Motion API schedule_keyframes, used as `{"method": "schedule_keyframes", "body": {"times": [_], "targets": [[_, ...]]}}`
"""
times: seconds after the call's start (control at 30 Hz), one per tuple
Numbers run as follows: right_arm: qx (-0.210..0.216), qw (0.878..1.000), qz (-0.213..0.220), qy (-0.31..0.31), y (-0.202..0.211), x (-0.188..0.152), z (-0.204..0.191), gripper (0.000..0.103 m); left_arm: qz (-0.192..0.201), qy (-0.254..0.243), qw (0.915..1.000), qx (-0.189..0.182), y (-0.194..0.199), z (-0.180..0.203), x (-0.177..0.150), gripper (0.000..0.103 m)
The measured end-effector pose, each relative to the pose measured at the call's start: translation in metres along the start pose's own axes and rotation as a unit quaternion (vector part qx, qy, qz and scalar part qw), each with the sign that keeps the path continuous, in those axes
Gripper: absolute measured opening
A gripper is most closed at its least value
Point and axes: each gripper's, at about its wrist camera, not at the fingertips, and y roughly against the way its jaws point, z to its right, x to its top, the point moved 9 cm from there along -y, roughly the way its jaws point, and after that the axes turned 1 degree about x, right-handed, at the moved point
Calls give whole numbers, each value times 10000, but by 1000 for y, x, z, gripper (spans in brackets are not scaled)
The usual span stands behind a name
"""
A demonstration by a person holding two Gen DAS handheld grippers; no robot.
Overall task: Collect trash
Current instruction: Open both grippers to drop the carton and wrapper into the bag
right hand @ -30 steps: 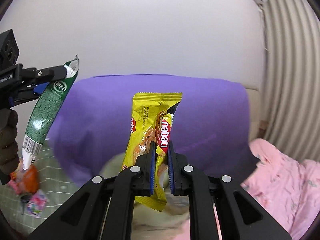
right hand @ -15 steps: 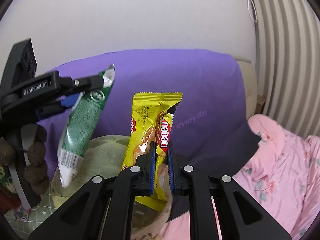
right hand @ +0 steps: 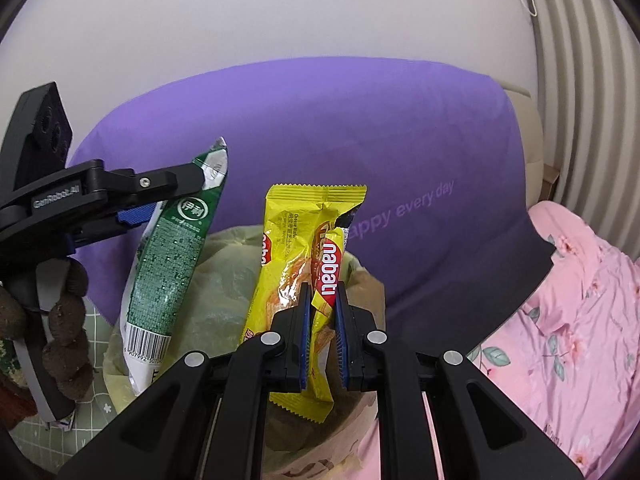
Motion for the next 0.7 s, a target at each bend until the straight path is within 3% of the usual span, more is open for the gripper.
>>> {"method": "schedule_keyframes", "body": {"times": [0.2, 0.5, 0.6, 0.63, 0.67, 0.7], "targets": [[140, 9998, -84, 116, 0, -9, -16, 12, -240, -401, 9983, 360, -4, -15, -21, 53], [137, 9984, -175, 529, -5, -15, -47, 13, -348, 302, 9985, 282, 11, -57, -25, 53], [-17, 9979, -232, 598, -6, -20, -50, 15, -543, 505, 9972, 42, 8, -58, -29, 58], [-72, 9980, -219, 596, -6, -21, -48, 25, -558, 557, 9969, 26, 8, -59, -30, 59], [-82, 9983, -201, 547, -6, -22, -46, 42, -547, 591, 9967, 32, 8, -60, -30, 61], [-48, 9987, -187, 470, -5, -22, -44, 48, -538, 614, 9967, 30, 8, -60, -30, 61]]}}
